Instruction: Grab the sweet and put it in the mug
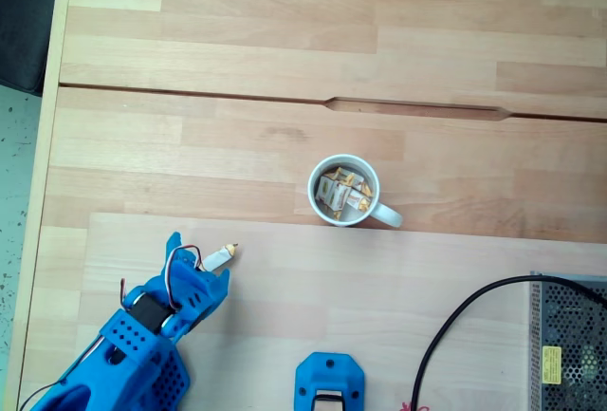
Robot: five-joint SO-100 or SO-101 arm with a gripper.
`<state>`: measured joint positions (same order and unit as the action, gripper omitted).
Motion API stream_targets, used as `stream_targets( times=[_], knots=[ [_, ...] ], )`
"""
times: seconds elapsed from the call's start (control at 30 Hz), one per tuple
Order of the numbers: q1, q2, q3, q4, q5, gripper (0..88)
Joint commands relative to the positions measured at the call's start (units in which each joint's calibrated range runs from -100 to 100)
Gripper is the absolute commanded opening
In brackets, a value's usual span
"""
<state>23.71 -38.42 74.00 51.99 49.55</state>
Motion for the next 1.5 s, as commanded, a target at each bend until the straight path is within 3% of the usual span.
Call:
stream_targets(
  times=[0.0,1.13,1.47],
  knots=[
    [0.4,0.12,0.13,-1.35,-0.15,42.7],
    [0.55,3.57,3.07,-1.75,-0.15,42.6],
    [0.62,10.54,2.36,-9.41,-0.24,42.6]
  ],
)
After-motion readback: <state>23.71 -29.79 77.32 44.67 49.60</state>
